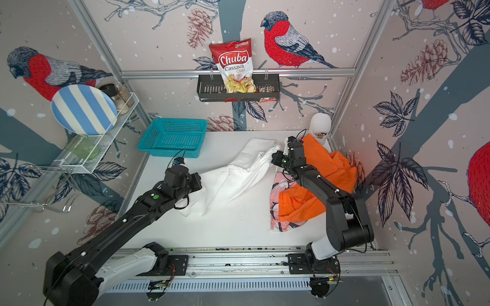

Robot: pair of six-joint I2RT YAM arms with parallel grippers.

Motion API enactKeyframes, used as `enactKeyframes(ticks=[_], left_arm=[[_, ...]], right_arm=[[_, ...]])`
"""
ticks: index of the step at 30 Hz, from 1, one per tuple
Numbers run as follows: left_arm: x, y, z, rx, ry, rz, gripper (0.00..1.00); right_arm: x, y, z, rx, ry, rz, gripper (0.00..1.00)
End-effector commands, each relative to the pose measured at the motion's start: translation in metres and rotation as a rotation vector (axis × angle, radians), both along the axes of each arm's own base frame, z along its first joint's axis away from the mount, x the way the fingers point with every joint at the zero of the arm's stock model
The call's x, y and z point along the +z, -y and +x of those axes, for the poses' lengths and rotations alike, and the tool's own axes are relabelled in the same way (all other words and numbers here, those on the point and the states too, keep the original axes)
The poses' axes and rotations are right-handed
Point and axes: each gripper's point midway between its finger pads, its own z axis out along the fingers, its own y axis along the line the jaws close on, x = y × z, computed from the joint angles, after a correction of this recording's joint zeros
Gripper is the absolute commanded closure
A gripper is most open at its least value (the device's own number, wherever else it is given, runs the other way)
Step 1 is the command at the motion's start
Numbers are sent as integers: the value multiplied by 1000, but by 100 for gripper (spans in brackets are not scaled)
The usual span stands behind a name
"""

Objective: Roll up the shorts
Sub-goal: Flatten out the shorts at the center of the board.

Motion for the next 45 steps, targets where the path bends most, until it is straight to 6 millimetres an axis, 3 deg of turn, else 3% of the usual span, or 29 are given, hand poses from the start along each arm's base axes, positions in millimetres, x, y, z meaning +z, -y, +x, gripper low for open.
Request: enactKeyframes(ticks=[1,7,9,11,14,18,21,24,26,29,32,34,38,41,45], left_arm=[[45,-22,-5,62,87,57,100],[151,-56,-11,157,262,149,100],[168,-67,-5,193,281,211,100],[167,-77,10,209,261,252,100],[135,-87,46,165,169,232,100],[45,-94,98,113,-61,187,100],[-18,-103,125,123,-211,207,100],[-58,-117,136,161,-287,206,88],[-70,-124,137,188,-300,200,78],[-75,-131,130,217,-297,185,71],[-70,-131,118,223,-290,173,54],[-65,-130,107,230,-282,153,48],[-66,-118,68,244,-285,67,38],[-81,-103,33,232,-310,7,28],[-119,-97,-15,273,-400,-29,24]], right_arm=[[32,3,-17,71,25,-84,100],[132,-14,-49,199,158,-73,100],[154,-18,-56,223,184,-82,100],[158,-18,-55,226,165,-95,100],[136,-15,-41,215,93,-127,100],[71,-14,-15,198,-68,-182,96],[32,2,2,99,-178,-294,50],[20,5,-1,66,-195,-322,34],[15,2,-8,64,-196,-301,28],[0,1,-23,63,-209,-255,24],[-13,-3,-36,86,-212,-205,21],[-25,-8,-42,111,-221,-184,18],[-57,0,-40,84,-268,-239,12],[-72,4,-35,63,-280,-261,11],[-84,-1,-29,87,-289,-260,10]])
